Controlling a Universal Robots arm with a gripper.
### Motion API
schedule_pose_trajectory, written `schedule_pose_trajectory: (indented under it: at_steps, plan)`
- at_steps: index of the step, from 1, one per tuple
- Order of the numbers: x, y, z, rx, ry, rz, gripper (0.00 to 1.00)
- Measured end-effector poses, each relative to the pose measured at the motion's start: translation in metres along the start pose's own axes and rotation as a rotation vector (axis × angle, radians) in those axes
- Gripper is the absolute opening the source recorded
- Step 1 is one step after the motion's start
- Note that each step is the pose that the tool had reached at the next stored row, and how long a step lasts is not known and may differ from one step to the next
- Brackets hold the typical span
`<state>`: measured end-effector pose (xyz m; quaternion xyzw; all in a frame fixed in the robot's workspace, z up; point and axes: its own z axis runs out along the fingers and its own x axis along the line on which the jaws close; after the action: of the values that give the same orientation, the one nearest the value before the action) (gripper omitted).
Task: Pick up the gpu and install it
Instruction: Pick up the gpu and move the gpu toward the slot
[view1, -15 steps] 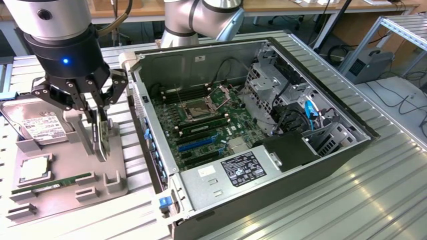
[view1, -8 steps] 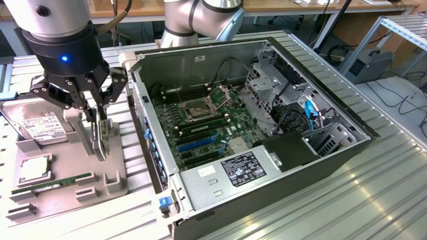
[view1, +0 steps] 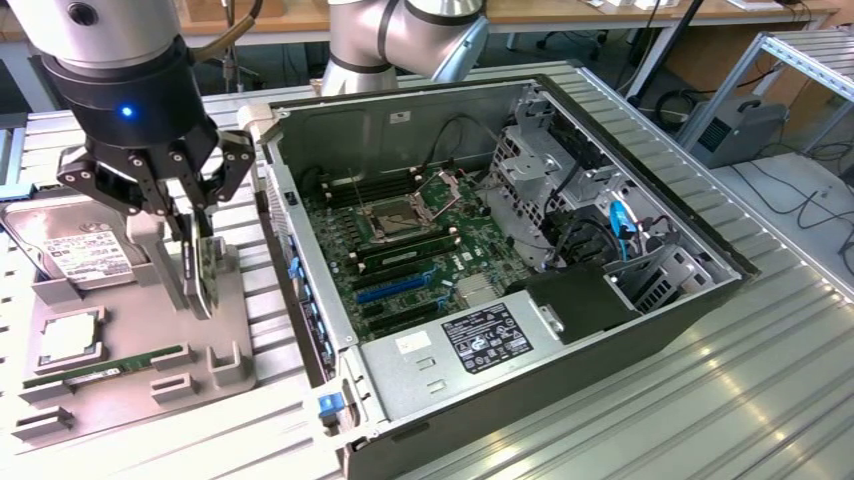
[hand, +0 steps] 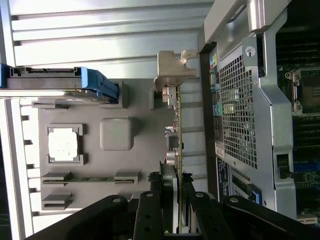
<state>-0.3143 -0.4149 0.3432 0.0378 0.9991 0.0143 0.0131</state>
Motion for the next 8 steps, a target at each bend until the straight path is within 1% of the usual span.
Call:
schedule_pose_trajectory:
  at_steps: [8]
  plan:
    - [-0.0001, 0.0001, -0.0040, 0.0000, 0.0000, 0.000, 0.27]
